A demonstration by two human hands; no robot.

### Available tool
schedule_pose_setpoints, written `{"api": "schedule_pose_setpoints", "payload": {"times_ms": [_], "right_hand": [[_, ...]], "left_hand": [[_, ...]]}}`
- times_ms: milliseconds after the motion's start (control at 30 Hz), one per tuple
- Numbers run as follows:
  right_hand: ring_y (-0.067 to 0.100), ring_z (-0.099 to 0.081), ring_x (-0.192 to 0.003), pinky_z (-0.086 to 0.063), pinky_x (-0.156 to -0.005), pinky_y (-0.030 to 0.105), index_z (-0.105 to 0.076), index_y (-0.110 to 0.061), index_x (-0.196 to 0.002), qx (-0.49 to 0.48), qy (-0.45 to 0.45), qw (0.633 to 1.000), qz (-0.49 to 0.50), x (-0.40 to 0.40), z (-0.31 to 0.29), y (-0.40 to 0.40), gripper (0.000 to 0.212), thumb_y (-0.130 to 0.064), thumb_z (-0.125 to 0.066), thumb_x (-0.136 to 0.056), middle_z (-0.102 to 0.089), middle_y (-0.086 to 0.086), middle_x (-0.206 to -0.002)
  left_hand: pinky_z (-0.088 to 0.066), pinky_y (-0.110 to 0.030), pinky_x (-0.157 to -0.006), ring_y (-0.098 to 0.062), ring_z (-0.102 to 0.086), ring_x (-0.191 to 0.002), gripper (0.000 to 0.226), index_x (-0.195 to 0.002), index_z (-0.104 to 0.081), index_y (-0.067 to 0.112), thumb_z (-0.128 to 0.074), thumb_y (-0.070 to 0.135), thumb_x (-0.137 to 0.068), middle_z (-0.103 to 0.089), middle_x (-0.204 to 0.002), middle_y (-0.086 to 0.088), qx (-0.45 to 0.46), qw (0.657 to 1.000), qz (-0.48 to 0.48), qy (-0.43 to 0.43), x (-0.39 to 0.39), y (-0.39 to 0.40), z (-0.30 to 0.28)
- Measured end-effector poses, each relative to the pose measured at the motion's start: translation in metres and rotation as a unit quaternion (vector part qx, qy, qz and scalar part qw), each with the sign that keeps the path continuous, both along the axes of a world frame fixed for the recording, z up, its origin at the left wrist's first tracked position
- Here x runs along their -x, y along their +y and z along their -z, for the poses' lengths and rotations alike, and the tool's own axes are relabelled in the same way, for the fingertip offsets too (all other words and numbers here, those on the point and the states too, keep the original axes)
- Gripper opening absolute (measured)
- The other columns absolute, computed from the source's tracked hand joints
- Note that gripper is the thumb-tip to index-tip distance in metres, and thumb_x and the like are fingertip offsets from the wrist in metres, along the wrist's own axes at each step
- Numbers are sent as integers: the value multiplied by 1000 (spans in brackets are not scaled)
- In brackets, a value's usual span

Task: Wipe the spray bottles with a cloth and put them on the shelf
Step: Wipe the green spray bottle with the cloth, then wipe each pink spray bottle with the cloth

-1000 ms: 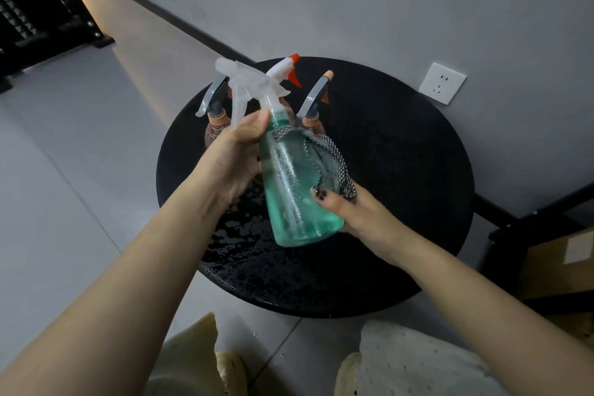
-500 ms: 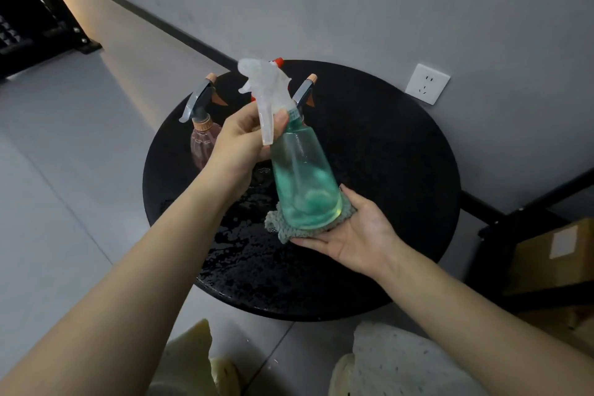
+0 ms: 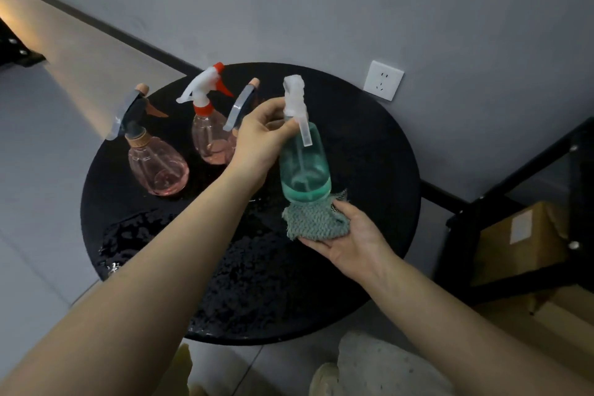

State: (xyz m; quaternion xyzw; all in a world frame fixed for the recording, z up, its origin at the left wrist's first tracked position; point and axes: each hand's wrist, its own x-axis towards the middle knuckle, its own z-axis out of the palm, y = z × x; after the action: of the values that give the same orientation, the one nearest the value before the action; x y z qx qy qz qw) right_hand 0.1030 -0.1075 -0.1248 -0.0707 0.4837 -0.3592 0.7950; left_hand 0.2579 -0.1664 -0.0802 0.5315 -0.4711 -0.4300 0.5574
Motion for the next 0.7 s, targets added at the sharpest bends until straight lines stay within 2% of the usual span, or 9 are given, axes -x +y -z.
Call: {"api": "schedule_pose_setpoints", "payload": {"times_ms": [33,167,300,467,600,700], "right_hand": [[33,-58,-110,-51,-83,47,-53,-4,-124,-4,5,1000,8,3,1,-2,36,-25,-50,-95,-60,19,-121],[33,-58,-110,-48,-90,48,-52,-7,-125,-7,15,1000,25,18,8,-10,37,-27,-51,-94,-60,18,-121],[30,-60,-108,-48,-94,43,-56,-7,-122,5,23,999,44,29,14,-18,36,-29,-52,-93,-63,17,-117],[26,-61,-107,-44,-100,41,-59,-9,-117,21,33,997,68,35,21,-31,33,-30,-54,-92,-66,14,-113],[23,-62,-105,-46,-98,38,-59,-13,-115,44,54,994,82,35,23,-40,28,-29,-53,-92,-67,12,-112],[21,-63,-101,-48,-93,35,-62,-13,-106,72,71,992,81,35,22,-43,22,-28,-51,-93,-68,10,-107]], "left_hand": [[-53,-34,-86,-20,-64,-99,28,-110,-63,10,-68,15,-83,-66,-96,0,-3,1000,3,0,5,-9,5],[-51,-26,-81,-18,-63,-98,28,-111,-63,9,-67,12,-83,-66,-100,-2,6,999,10,-30,32,-40,18],[-51,-37,-91,-21,-63,-101,25,-105,-65,15,-69,13,-80,-67,-100,0,-2,999,22,-47,59,-64,29],[-50,-40,-93,-19,-63,-100,27,-103,-66,15,-72,15,-77,-67,-98,2,-9,998,30,-62,84,-84,44],[-51,-38,-91,-17,-63,-98,29,-103,-66,15,-74,16,-76,-67,-94,4,-6,996,36,-77,92,-89,48],[-51,-26,-87,-11,-61,-93,28,-102,-66,17,-75,19,-76,-64,-89,11,5,993,47,-110,96,-90,46]]}}
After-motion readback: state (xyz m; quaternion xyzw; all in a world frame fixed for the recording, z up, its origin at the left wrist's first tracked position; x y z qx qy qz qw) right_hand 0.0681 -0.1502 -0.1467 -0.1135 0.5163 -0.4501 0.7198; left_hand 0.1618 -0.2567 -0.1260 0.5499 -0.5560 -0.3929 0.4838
